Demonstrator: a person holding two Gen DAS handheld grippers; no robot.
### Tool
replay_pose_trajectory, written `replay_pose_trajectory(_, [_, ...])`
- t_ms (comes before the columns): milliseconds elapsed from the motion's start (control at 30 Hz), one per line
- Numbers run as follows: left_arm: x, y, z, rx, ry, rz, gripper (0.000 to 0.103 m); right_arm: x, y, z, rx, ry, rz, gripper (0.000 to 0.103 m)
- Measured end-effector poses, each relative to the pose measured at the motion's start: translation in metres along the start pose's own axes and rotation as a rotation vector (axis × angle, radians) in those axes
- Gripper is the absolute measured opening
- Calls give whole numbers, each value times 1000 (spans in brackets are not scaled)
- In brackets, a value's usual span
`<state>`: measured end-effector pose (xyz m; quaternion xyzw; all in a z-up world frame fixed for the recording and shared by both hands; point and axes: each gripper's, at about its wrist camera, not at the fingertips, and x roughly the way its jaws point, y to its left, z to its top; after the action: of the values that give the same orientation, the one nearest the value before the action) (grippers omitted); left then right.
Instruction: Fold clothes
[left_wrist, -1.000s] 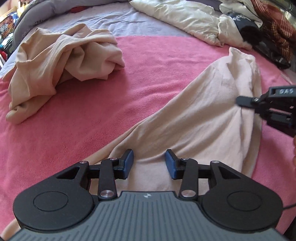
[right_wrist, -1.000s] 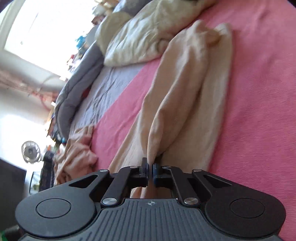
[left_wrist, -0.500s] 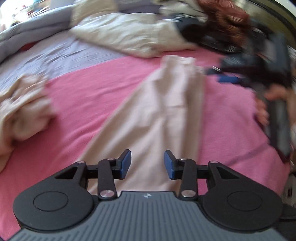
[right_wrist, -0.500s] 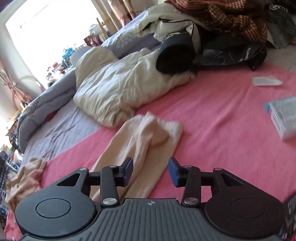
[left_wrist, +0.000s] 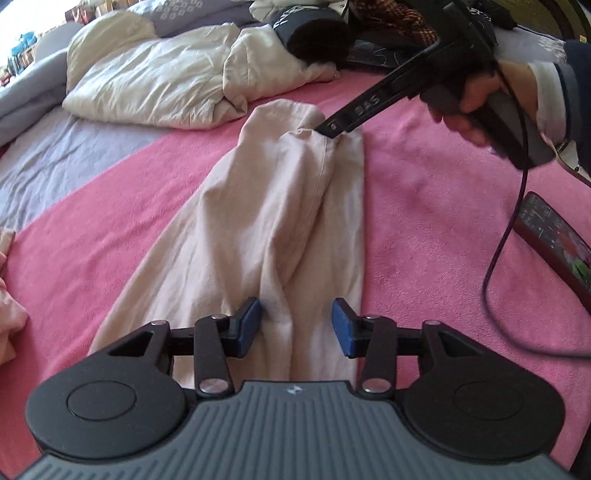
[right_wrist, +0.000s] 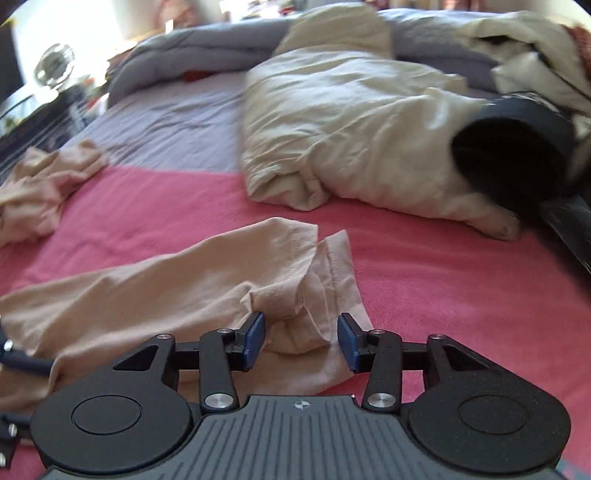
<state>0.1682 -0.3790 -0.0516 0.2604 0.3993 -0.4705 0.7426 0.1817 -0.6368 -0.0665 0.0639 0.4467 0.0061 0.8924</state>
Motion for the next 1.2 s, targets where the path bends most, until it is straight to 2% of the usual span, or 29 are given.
replay_pose_trajectory(100, [5, 0, -3, 18, -18, -2, 56, 5, -9, 12, -78, 57, 89, 47])
replay_pose_trajectory(167, [4, 0, -1, -6, -10, 0, 56, 7, -8, 18, -140, 87, 137, 43])
replay_pose_trajectory(333, [-3, 2, 13, -112, 26, 25, 56, -3, -5, 22, -254, 82, 198, 40])
replay_pose_trajectory(500, [-7, 4, 18, -129, 49, 54, 56, 4, -5, 27, -299, 103, 286, 40])
replay_pose_trajectory(567, [-6, 5, 19, -122, 63, 65, 56, 12, -8, 30, -282, 138, 331, 31])
replay_pose_trajectory(633, [-5, 6, 20, -113, 70, 70, 56, 12, -13, 32, -258, 160, 378, 11])
replay_pose_trajectory(700, [-7, 8, 23, -106, 63, 73, 56, 5, -19, 32, -234, 173, 414, 9])
replay_pose_trajectory(800, [-7, 9, 29, -97, 50, 71, 56, -7, -33, 30, -154, 185, 448, 8])
replay_pose_trajectory(900, [-6, 6, 40, -60, 14, 51, 58, -15, -59, 28, 38, 171, 484, 7])
replay_pose_trajectory(1000, [3, -4, 56, 15, -46, 22, 63, -17, -87, 24, 278, 127, 560, 6])
replay_pose_trajectory(1100, [20, -20, 75, 107, -106, 13, 63, -21, -104, 22, 418, 87, 621, 6])
replay_pose_trajectory(1200, [41, -40, 90, 205, -169, 64, 64, -24, -117, 22, 510, 55, 659, 6])
